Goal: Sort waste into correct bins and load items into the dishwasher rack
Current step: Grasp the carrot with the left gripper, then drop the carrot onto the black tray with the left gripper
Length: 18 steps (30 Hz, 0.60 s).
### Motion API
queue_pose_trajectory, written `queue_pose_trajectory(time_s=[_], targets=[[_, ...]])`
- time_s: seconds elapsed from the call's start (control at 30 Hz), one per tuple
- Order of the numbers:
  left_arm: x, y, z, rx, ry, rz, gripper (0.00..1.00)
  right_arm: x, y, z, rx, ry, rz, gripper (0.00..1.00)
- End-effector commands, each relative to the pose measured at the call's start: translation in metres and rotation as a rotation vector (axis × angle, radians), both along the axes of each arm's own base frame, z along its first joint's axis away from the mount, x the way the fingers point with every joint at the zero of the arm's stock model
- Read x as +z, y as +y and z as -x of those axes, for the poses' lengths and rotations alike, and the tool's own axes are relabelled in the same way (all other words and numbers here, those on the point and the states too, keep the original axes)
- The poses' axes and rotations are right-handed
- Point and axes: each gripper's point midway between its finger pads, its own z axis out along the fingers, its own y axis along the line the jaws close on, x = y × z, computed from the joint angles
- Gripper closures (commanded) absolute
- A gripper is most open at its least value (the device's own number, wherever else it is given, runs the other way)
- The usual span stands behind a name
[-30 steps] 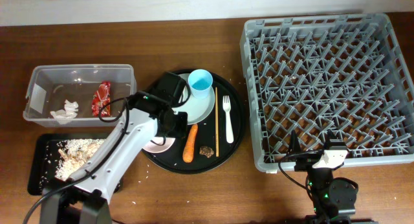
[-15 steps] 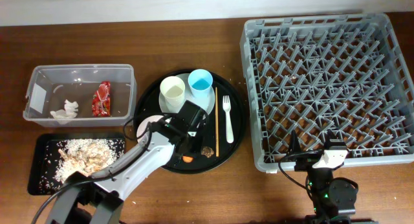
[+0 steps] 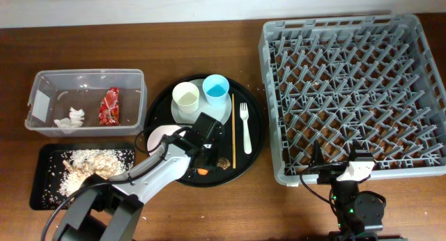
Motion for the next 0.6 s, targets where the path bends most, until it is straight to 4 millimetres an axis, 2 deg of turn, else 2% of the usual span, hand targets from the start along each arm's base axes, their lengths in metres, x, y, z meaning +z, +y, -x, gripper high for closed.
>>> queue_pose_trajectory(time_s=[0.0,0.07,0.17,0.2,0.27,0.3,0.33,0.4,0.47,0.5,0.53,0.57], targets=[[-0.001,0.000,-0.002,-0.005,-0.003,-0.008,0.90,-0.003,-0.001,0.000,-0.006,0.006,-0.003,0.01],[0.009,-0.003,-0.005,-0.006,0.002,-0.011,0.94,-0.003,-0.001,0.000,-0.006,0.006,-0.003,0.01],[0.058,-0.009,-0.014,-0.006,-0.013,-0.001,1.00,-0.003,-0.001,0.000,-0.006,0.006,-0.003,0.01],[0.083,-0.010,-0.017,-0.004,-0.046,0.021,1.00,-0.003,-0.001,0.000,-0.006,0.006,-0.003,0.01],[0.116,-0.005,-0.020,0.016,-0.102,0.057,1.00,-0.003,-0.001,0.000,-0.006,0.006,-0.003,0.01],[0.138,0.011,-0.021,0.087,-0.136,0.089,1.00,-0.003,-0.001,0.000,-0.006,0.006,-0.003,0.01],[0.155,0.036,-0.021,0.172,-0.161,0.105,1.00,-0.003,-0.001,0.000,-0.006,0.006,-0.003,0.01],[0.172,0.101,-0.017,0.418,-0.162,0.110,1.00,-0.003,-0.001,0.000,-0.006,0.006,-0.003,0.01],[0.173,0.160,-0.008,0.646,-0.131,0.088,1.00,-0.003,-0.001,0.000,-0.006,0.006,-0.003,0.01],[0.168,0.203,0.003,0.872,-0.104,0.053,1.00,-0.003,-0.001,0.000,-0.006,0.006,-0.003,0.01],[0.162,0.235,0.013,1.050,-0.099,0.018,1.00,-0.003,-0.001,0.000,-0.006,0.006,-0.003,0.01],[0.150,0.258,0.027,1.213,-0.074,0.003,1.00,-0.003,-0.001,0.000,-0.006,0.006,-0.003,0.01]])
